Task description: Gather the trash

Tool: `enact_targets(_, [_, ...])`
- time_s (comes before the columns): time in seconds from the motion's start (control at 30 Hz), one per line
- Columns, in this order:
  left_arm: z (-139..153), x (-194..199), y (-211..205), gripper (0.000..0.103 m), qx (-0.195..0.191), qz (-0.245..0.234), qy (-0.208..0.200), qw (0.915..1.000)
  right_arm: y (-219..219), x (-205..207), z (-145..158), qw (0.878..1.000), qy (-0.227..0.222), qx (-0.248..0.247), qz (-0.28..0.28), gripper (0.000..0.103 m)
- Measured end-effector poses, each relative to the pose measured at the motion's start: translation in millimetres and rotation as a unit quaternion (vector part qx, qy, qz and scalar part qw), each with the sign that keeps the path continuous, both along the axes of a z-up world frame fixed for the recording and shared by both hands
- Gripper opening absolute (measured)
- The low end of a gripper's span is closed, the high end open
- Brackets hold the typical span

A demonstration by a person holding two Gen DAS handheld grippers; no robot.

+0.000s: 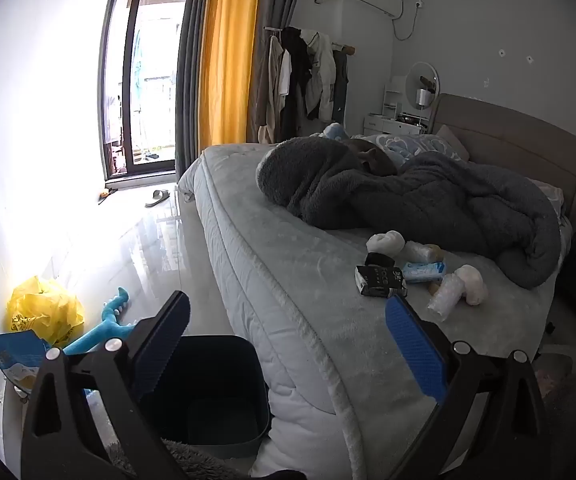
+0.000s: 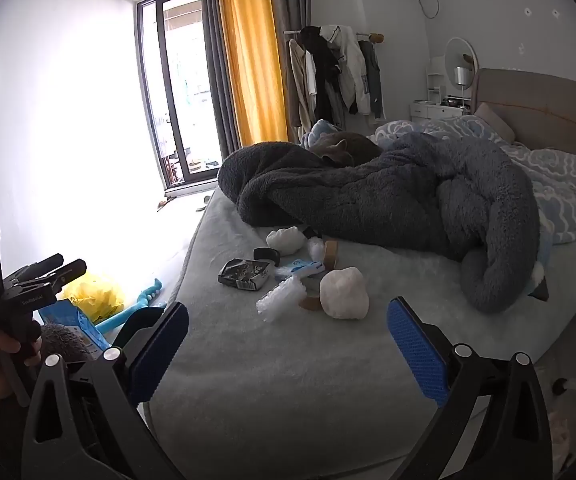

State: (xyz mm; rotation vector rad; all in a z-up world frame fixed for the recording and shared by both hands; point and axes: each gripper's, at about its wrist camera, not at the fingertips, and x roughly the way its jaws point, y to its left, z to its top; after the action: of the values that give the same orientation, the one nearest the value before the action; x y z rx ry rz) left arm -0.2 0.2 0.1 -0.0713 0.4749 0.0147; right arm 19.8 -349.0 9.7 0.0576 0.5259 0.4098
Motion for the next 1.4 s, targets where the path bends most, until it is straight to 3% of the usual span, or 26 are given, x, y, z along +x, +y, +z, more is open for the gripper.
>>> enact_targets(1.4, [-0.3,0.5,-0.1,0.100,0.002,0.000,0.007,1.0000,0.5,0.3,0.3,1.000,0.001,0.000,0.000,0.100])
